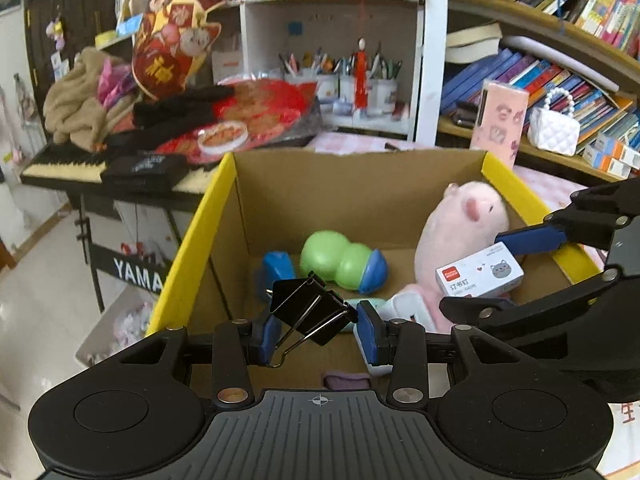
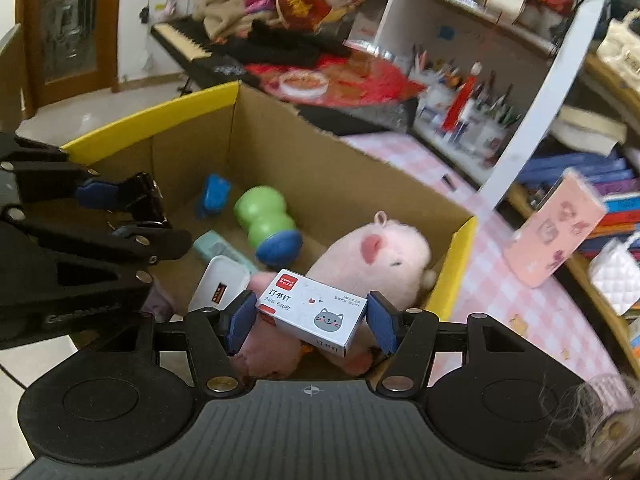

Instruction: Organize objects

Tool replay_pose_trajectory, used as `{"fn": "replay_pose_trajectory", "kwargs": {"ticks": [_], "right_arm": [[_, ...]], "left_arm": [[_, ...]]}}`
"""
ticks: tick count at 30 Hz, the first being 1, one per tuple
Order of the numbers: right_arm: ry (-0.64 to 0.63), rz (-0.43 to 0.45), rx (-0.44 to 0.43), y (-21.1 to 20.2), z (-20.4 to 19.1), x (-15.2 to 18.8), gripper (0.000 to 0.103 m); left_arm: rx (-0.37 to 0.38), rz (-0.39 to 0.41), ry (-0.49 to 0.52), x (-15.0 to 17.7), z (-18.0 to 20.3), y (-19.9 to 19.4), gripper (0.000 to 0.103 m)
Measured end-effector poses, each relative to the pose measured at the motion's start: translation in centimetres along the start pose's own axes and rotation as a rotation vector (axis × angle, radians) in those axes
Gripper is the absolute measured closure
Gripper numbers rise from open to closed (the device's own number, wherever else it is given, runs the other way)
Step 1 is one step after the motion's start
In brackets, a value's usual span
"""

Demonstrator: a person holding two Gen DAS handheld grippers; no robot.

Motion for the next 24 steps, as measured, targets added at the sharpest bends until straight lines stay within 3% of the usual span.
{"fn": "replay_pose_trajectory", "kwargs": {"ticks": [5,9,11,14,16,24], "right_arm": [[0.005,-0.002,0.026,-0.2,0.1,0.0,0.043],[0.035,0.027,0.065,-1.5,0.6,0.1,0.035],[0.071,0.049,0.079,-2.7,0.9,0.1,0.034],[0.136,0.092,0.120,-5.3,1.4,0.1,0.034],[0.183,0.115,0.174,-7.2,1.7,0.3,0.034],[0.407,0.154,0.354,-14.9,1.2,3.5,0.034]], "left_arm": [[-0.002,0.012,0.000,0.2,0.0,-0.2,0.060],[0.021,0.062,0.007,-0.4,0.0,-1.8,0.056],[0.012,0.110,-0.007,-0.9,-0.1,-3.1,0.040],[0.079,0.174,-0.051,-1.7,-0.4,-5.3,0.029],[0.129,0.202,-0.074,-2.3,-0.3,-7.0,0.024],[0.198,0.309,-0.038,-1.7,1.8,-13.5,0.009]]}}
Point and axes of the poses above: each gripper's, at about its wrist camera, not at the fingertips, and y roughly the way its jaws point, z to its right, x to its underside, the point moved 6 cm from there along y, roughly the way its jaws point, and after that the axes turned 13 degrees about -y, right-handed, at the moved point
